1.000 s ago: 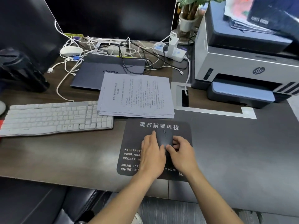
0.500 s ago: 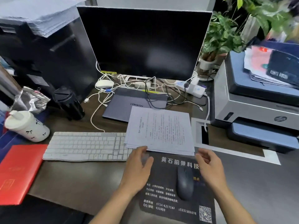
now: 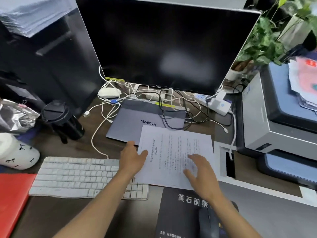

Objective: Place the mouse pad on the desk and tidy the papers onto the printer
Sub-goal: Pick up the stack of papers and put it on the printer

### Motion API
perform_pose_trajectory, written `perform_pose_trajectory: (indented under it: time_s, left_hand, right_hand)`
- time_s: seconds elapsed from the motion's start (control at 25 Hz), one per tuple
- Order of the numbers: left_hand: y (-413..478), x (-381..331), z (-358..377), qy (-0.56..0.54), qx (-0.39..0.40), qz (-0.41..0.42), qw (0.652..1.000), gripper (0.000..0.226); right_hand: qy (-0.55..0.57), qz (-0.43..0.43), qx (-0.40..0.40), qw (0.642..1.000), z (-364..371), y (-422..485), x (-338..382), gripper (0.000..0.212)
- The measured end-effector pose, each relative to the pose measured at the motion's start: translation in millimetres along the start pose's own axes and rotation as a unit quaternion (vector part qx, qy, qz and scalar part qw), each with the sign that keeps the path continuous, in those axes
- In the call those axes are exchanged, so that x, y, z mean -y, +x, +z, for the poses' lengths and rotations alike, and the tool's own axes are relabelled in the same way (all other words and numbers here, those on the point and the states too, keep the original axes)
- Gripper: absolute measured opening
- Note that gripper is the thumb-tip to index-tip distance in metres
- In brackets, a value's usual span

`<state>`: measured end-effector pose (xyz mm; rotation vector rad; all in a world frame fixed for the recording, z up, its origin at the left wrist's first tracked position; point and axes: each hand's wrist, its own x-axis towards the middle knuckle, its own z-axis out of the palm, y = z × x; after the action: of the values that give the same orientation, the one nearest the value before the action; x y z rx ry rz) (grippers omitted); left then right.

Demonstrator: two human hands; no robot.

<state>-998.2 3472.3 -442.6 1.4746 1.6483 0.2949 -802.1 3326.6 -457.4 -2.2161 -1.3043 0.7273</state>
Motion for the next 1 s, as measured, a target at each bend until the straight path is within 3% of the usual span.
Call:
perform_pose_trajectory:
  time_s: [0.24,0.4,0.6,0.72,0.84,0.92,1.0]
  left_hand:
    - [15.8,-5.9,12.8,-0.023,0.003,-0.023,0.999,0.040]
    - [15.4,-10.9,17.2,-0.094,0.021,0.001,0.995,0.024]
    - [12.4,-17.6,12.3,-0.095,0.113,0.055,0.988,0.027]
    - [2.9,-20.8,0.3,-0.108,0.112,0.096,0.983,0.027]
    - [-7.0,-35.7,-25.4,-0.104,0.121,0.161,0.974,0.027]
    - [-18.9,-56.4,-48.2,-0.108,0.145,0.209,0.961,0.027]
    - [-34.3,-81.7,-69.7,-0.114,0.180,0.251,0.944,0.028]
  right_hand:
    - [-0.061,-0.014,0.088,0.994,37.3,3.9,9.7,0.065]
    - [-0.059,0.013,0.079,0.995,49.3,3.7,7.9,0.065]
    - [-0.022,0.020,0.063,0.998,49.6,3.2,7.9,0.057]
    - [0.053,-0.006,-0.010,0.999,18.5,5.4,17.9,0.054]
    - [0.034,-0.061,-0.085,0.994,-47.5,29.6,38.2,0.076]
    - [-0.004,-0.080,-0.036,0.996,-98.2,47.1,57.6,0.088]
    - [-0.010,-0.105,0.035,0.994,-143.7,55.5,76.5,0.075]
